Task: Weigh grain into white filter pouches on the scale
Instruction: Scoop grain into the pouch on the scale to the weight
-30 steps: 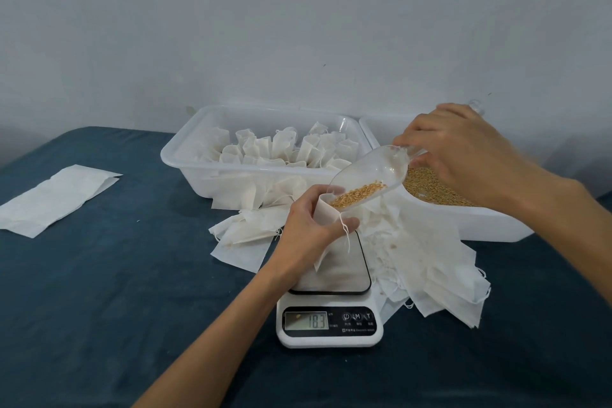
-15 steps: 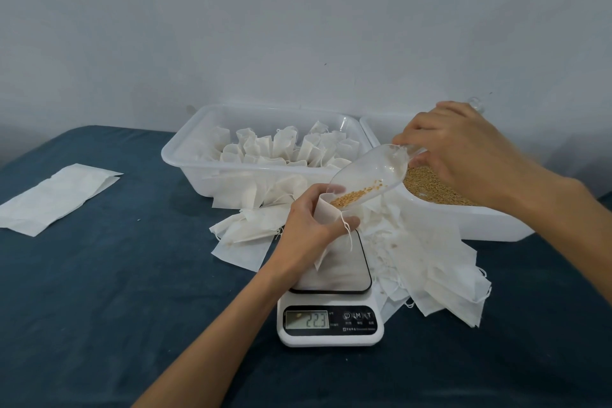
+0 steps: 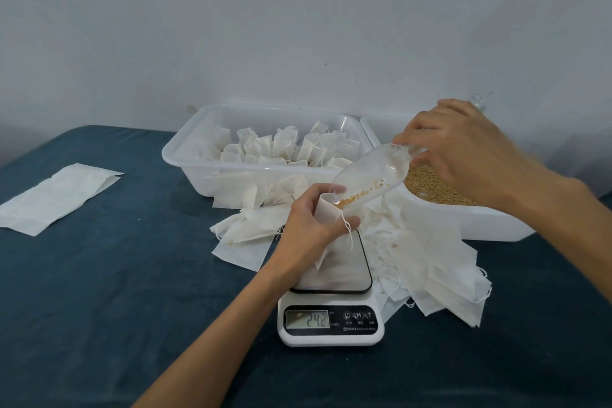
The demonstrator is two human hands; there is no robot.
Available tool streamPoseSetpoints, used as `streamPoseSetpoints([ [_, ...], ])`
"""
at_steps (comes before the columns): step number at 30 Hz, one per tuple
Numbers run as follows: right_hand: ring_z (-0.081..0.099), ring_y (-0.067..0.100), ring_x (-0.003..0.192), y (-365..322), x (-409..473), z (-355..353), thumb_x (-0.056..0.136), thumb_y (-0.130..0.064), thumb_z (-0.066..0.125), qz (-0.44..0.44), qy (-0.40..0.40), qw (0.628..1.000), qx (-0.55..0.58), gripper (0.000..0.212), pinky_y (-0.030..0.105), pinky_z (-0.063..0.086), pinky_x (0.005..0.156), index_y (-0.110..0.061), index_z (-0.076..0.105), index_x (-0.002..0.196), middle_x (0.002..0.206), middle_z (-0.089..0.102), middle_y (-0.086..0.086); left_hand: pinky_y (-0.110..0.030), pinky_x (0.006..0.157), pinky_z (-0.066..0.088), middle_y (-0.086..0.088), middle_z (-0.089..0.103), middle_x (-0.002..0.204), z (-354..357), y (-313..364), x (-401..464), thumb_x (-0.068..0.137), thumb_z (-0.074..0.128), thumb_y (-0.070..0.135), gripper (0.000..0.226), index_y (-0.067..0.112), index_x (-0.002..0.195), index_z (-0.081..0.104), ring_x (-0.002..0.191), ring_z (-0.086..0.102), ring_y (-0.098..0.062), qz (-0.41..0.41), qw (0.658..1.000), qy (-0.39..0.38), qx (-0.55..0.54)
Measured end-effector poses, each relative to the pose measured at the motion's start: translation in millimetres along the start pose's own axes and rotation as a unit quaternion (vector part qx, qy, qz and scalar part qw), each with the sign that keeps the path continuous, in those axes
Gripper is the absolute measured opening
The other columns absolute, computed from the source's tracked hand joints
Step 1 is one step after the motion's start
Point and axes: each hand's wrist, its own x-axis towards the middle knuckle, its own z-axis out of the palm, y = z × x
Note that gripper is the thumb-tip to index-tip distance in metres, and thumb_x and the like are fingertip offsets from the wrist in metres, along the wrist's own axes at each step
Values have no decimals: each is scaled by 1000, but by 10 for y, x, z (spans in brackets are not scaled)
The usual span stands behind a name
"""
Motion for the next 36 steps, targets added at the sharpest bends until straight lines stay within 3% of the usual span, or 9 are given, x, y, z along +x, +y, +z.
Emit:
streamPoseSetpoints([
  [4,65,32,91,-4,-1,2,75,1,84,-8,10,1000,-8,39,48,36,108,-14,75,110,97,69,4,-22,73,52,12,73,98,-1,-6,1,70,86,27,48,31,114,69,85,69,-9,-1,1000,1,-1],
  [11,66,33,91,-29,16,1,73,3,84,-21,36,999,-30,39,53,39,109,-13,75,108,96,69,5,-37,84,56,-4,71,116,-6,-21,14,70,86,30,47,35,113,69,94,67,-17,-1,1000,7,15],
  [17,64,30,91,-26,-19,13,78,0,81,-1,19,1000,-2,37,49,37,110,-15,74,111,99,68,3,-22,77,52,10,75,95,-14,-9,7,71,86,27,49,30,117,68,84,69,-7,-7,1000,3,15],
  [21,64,30,90,12,-74,76,81,-4,80,25,-3,999,30,33,43,40,102,-14,73,112,100,69,1,-46,98,57,-3,75,115,-24,-8,0,74,86,27,47,32,118,68,107,71,-21,2,1000,13,23],
  [24,64,23,89,52,-169,175,86,-6,75,78,-18,991,103,31,34,47,85,-17,70,115,102,69,-2,-53,99,57,-3,74,113,-6,24,-27,72,84,29,48,29,117,69,107,71,-26,8,999,36,9],
  [30,60,20,81,469,-362,569,94,-12,65,313,-71,944,77,10,36,48,68,-12,61,103,91,63,-1,-43,85,60,-3,75,104,0,5,-11,81,86,6,42,28,113,71,98,72,-27,22,998,56,-8],
  [33,62,25,79,669,-451,720,90,-10,67,375,-149,914,41,7,40,51,70,-6,61,90,87,64,7,-43,84,60,-5,75,106,14,-12,-7,81,85,5,43,27,115,71,98,71,-27,15,999,51,-6],
  [36,55,23,70,749,-507,833,87,-7,72,403,-235,883,45,21,34,44,60,-9,55,75,77,58,6,-33,76,58,-2,75,104,15,-37,-7,81,86,9,44,31,115,70,94,71,-22,7,999,45,-3],
])
